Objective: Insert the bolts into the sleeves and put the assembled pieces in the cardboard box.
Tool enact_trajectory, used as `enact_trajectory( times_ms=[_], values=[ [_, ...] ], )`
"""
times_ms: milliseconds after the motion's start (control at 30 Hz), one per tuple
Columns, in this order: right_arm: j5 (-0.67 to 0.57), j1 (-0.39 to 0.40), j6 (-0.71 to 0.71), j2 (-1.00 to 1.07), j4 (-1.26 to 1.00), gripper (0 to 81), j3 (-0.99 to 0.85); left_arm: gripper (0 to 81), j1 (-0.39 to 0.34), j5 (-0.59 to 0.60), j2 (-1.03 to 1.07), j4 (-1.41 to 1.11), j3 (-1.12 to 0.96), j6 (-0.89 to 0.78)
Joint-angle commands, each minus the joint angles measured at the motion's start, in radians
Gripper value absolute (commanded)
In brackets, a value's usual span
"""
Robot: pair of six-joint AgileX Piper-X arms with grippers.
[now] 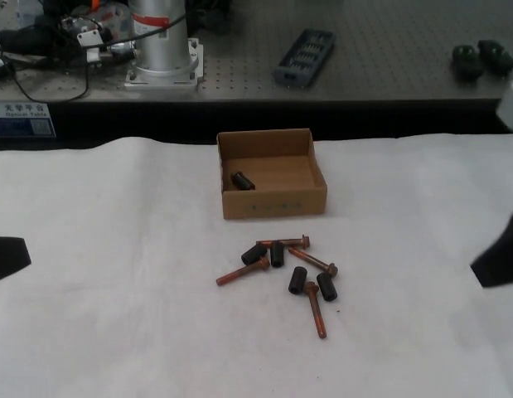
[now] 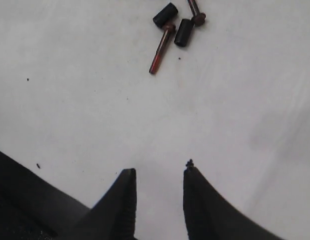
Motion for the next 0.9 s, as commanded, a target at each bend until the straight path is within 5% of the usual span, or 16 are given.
enact_trajectory(
  times_ms=[0,333,533,867],
  values=[
    [-0.022,0.000,0.007,-0.026,-0.007,24.1,0.023,44.0,0.002,0.004,-0.005,0.008,-0.003,0.005],
    [-0.026,0.000,0.013,-0.035,-0.089,24.1,0.062,44.0,0.002,0.004,-0.005,0.008,-0.003,0.005],
    [-0.026,0.000,0.244,0.020,-0.318,24.1,0.059,44.0,0.002,0.004,-0.005,0.008,-0.003,0.005],
    [0.048,0.077,0.288,0.415,-0.349,24.1,-0.101,44.0,0.002,0.004,-0.005,0.006,-0.003,0.005]
  ],
)
